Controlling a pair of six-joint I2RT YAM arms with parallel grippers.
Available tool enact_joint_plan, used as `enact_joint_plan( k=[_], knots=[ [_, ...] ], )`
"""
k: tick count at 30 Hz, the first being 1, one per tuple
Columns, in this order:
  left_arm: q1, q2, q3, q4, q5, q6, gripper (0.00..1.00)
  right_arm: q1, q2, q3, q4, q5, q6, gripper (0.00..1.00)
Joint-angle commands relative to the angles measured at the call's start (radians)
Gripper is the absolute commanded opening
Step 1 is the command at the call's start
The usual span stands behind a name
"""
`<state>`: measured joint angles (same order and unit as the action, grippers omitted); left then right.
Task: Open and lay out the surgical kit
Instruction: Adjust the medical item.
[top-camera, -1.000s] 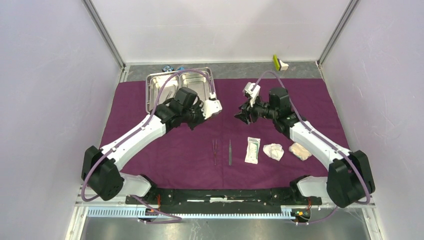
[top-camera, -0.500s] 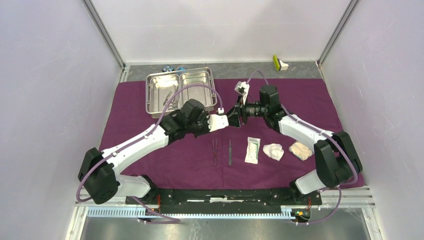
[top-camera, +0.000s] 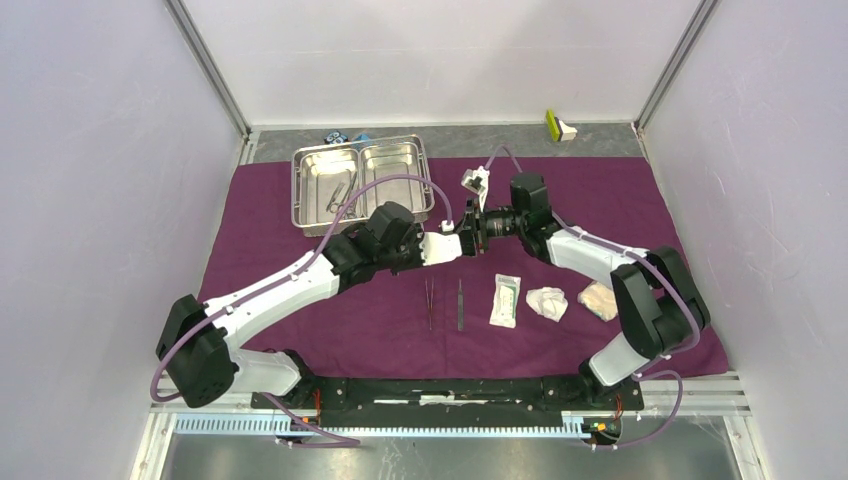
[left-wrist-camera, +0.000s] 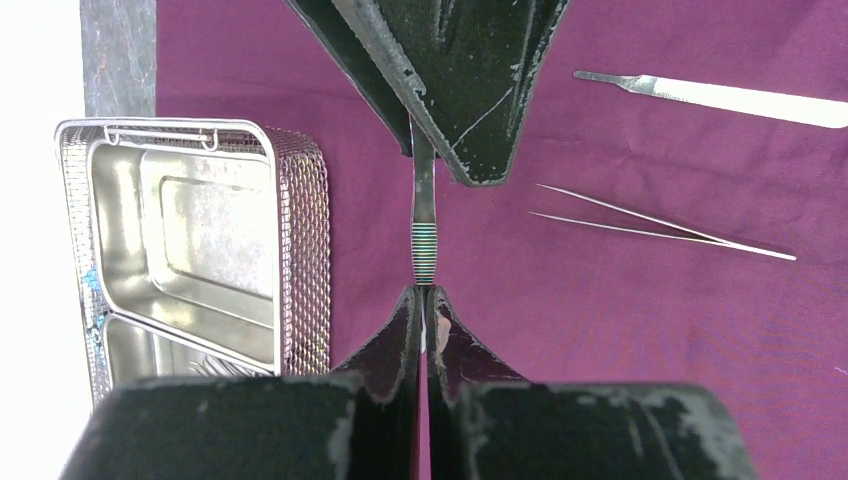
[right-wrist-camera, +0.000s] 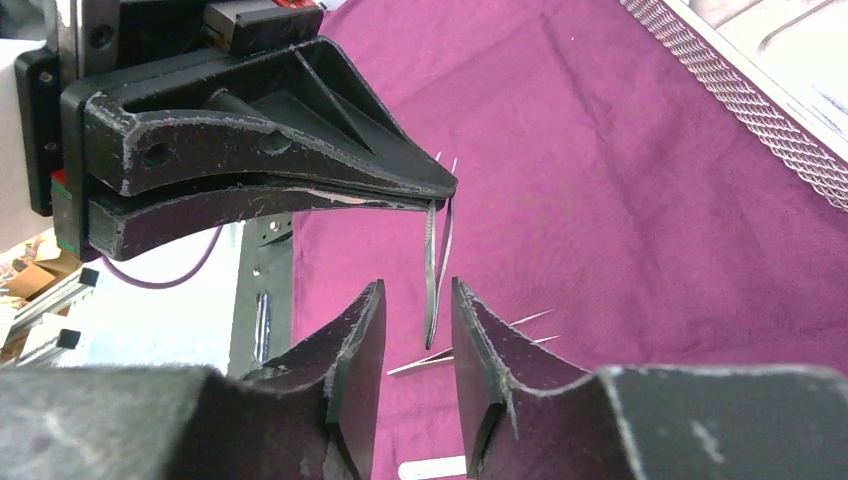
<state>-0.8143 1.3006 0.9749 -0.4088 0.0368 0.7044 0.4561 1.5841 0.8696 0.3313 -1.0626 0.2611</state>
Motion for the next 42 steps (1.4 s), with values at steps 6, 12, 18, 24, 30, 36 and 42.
enact_joint_plan(
  k=[6,12,18,24,30,36,42],
  knots=[
    [-0.009,0.001,-0.023,0.042,-0.005,0.054,0.02,0.001,0.029,0.058,0.04,-0.027,0.006,0.38],
    [-0.011,0.0,-0.031,0.043,-0.005,0.063,0.02,0.001,0.035,0.071,0.012,-0.02,-0.018,0.36],
    [-0.013,0.005,-0.027,0.045,-0.012,0.064,0.02,0.001,0.038,0.071,-0.041,-0.011,-0.067,0.37],
    [-0.013,0.004,-0.028,0.045,-0.014,0.065,0.02,0.001,0.037,0.069,-0.057,-0.005,-0.084,0.35],
    [-0.013,0.003,-0.028,0.045,-0.013,0.065,0.02,0.001,0.046,0.075,-0.058,-0.007,-0.084,0.25],
    [-0.013,0.007,-0.03,0.045,-0.014,0.06,0.02,0.001,0.047,0.083,-0.059,-0.002,-0.085,0.04],
    [-0.004,0.013,-0.007,0.067,-0.033,-0.012,0.11,0.0,0.03,0.139,-0.168,0.056,-0.194,0.0]
  ],
)
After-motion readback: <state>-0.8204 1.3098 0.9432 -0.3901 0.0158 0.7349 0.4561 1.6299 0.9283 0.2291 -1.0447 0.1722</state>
